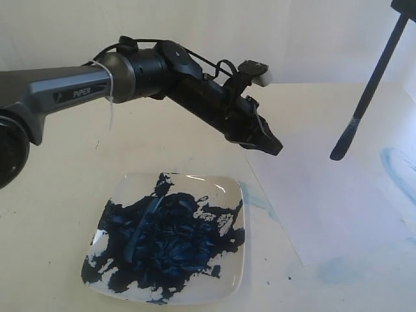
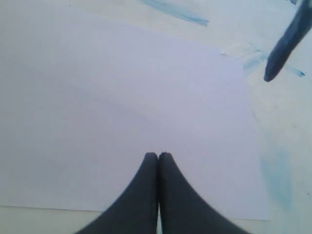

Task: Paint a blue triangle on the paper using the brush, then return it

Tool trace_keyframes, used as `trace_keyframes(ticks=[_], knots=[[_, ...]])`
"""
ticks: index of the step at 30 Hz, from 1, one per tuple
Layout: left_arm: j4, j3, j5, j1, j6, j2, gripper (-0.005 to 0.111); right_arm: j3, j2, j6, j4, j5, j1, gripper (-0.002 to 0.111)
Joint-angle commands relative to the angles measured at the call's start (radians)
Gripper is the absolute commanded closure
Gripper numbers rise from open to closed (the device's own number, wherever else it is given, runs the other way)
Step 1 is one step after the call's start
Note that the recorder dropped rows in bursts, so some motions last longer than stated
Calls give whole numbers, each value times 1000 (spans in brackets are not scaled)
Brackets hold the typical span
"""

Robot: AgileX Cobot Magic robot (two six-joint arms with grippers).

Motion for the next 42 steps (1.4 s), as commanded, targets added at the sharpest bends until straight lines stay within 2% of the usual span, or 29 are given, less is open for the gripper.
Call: trace_keyframes(ticks=[1, 11, 17, 21, 29, 37, 42], knots=[[-44, -45, 4, -20, 10, 62, 107, 5, -3, -12, 13, 38, -5, 108], [-34, -194, 5, -32, -51, 203, 107, 7, -1, -69, 20, 54, -5, 108], [128, -194, 0, -46, -120, 209, 107, 7, 46, -92, 27, 52, 25, 108], [173, -194, 0, -46, -127, 209, 107, 7, 95, -114, 32, 50, 62, 108], [204, -194, -18, -46, -127, 209, 107, 7, 169, -293, 51, 49, 115, 108], [204, -194, -95, -46, -127, 209, 107, 7, 181, -350, 96, 34, 127, 108], [224, -194, -93, -46, -127, 221, 107, 7, 207, -403, 117, -65, 127, 108]])
